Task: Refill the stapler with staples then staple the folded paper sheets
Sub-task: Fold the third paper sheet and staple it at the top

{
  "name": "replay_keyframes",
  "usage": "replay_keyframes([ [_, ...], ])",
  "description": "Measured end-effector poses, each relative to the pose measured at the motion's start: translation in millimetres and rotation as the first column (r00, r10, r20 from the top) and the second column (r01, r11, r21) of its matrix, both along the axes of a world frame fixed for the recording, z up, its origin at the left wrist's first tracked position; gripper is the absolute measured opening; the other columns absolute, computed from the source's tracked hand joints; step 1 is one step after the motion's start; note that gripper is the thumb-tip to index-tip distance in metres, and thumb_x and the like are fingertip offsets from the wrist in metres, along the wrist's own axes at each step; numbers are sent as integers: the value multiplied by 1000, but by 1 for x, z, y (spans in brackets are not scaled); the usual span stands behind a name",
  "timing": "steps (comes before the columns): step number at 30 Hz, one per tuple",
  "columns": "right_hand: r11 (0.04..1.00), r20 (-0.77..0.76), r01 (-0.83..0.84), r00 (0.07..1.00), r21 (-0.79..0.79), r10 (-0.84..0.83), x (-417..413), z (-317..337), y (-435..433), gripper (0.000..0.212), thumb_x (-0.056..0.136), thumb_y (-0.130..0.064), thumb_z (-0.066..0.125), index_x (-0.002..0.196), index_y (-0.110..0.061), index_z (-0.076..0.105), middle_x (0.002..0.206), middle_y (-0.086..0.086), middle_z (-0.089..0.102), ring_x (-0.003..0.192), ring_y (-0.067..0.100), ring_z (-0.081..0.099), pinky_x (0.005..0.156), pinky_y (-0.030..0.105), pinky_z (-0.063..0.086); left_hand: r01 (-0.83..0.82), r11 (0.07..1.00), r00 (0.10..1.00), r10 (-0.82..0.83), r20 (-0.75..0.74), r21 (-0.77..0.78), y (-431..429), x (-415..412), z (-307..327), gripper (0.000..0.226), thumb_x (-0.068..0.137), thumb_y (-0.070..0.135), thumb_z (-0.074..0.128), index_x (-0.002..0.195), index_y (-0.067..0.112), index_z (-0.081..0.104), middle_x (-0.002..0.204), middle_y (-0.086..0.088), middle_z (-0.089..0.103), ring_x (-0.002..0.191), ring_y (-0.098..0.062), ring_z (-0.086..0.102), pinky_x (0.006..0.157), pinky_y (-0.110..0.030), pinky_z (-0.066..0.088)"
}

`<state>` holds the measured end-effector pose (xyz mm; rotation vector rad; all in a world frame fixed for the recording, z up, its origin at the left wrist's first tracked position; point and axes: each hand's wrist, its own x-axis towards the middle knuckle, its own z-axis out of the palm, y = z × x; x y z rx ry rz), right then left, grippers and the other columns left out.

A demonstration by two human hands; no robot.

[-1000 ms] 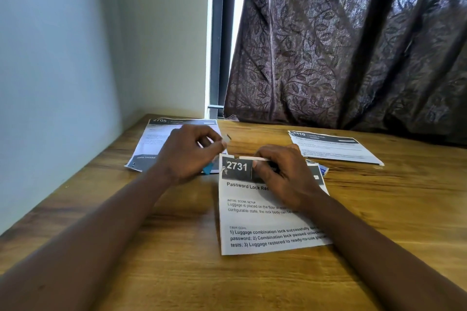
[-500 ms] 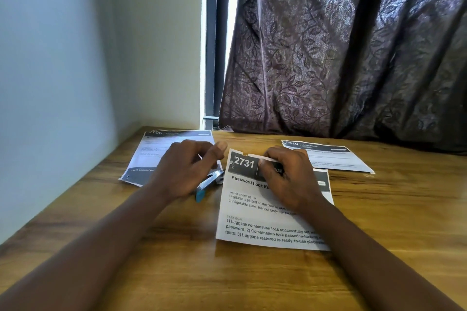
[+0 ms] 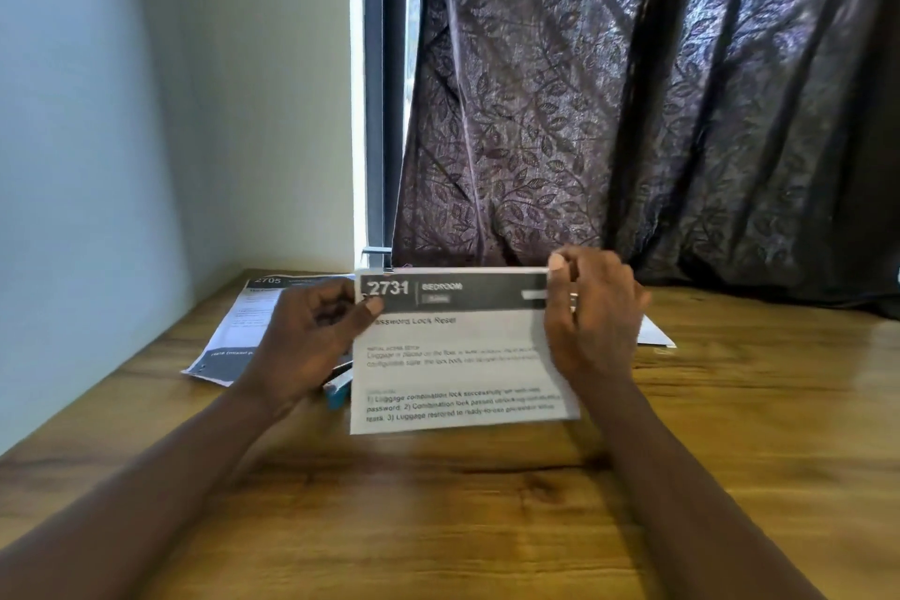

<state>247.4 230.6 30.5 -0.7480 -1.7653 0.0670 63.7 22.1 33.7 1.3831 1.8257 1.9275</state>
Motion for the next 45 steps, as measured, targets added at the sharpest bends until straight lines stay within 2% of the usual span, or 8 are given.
replay_keyframes([
  [6, 914, -157, 159, 960, -372, -231, 31, -13, 40, 66, 101, -57, 22, 104, -11, 69, 111, 19, 67, 109, 40, 57, 95, 52, 43, -128, 981, 990, 135, -43, 147, 37, -6, 24, 18, 97, 12, 67, 87, -3, 70, 69, -2, 74, 53, -5, 59, 50, -20, 47],
  [11, 730, 21, 368, 900, -576, -436, 37, -22, 59, 46, 99, -49, 36, 118, -20, 65, 131, 19, 58, 127, 38, 44, 105, 52, 29, -92, 987, 975, 62, 213, 135, 115, 6, 44, 12, 96, 13, 69, 86, 10, 72, 75, 0, 76, 58, -6, 71, 50, -20, 54],
  [15, 726, 32, 353, 909, -590, -416, 31, -24, 70, 37, 100, -44, 39, 122, -21, 59, 134, 17, 56, 130, 38, 42, 107, 54, 27, -42, 998, 958, 25, 286, 54, 179, 13, 34, 12, 95, 20, 71, 89, 10, 74, 83, -8, 78, 57, -8, 70, 51, -19, 54],
  [23, 598, 232, 439, 890, -671, -392, 26, -29, 84, 64, 90, -39, 52, 145, -10, 37, 145, 16, 48, 136, 40, 38, 111, 53, 25, -39, 977, 991, 65, 115, -212, 259, 5, -15, 21, 88, 35, 79, 79, 16, 77, 72, 0, 76, 58, -14, 64, 56, -31, 55],
  [28, 595, 115, 386, 890, -705, -441, 27, -25, 81, 89, 87, -31, 59, 159, -14, 11, 154, 13, 42, 142, 37, 34, 113, 50, 23, -122, 951, 992, 113, -48, -285, 260, -3, -24, 21, 87, 39, 78, 88, 18, 80, 79, 3, 78, 73, -17, 74, 67, -31, 57],
  [36, 576, 243, 438, 890, -691, -385, 27, -23, 77, 59, 87, -34, 51, 143, -18, 41, 149, 11, 47, 138, 35, 36, 110, 50, 25, 203, 930, 979, -203, 33, -307, 247, -4, -33, 47, 75, 34, 87, 117, 25, 69, 113, 7, 77, 108, -12, 72, 105, -44, 53],
  [40, 586, 243, 426, 898, -689, -366, 28, -23, 75, 64, 85, -32, 52, 146, -20, 37, 149, 12, 45, 138, 35, 35, 111, 50, 24, 96, 910, 970, -176, -166, -403, 245, -5, -37, 57, 54, 58, 79, 105, 35, 65, 112, 14, 76, 108, -10, 69, 102, -44, 54],
  [45, 589, 283, 441, 895, -678, -344, 28, -24, 75, 64, 84, -34, 53, 145, -21, 38, 148, 11, 44, 139, 33, 34, 111, 49, 23, -29, 878, 922, -162, -352, -479, 238, 6, -31, 52, 73, 36, 83, 122, 33, 65, 116, 11, 75, 111, -15, 67, 101, -40, 52],
])
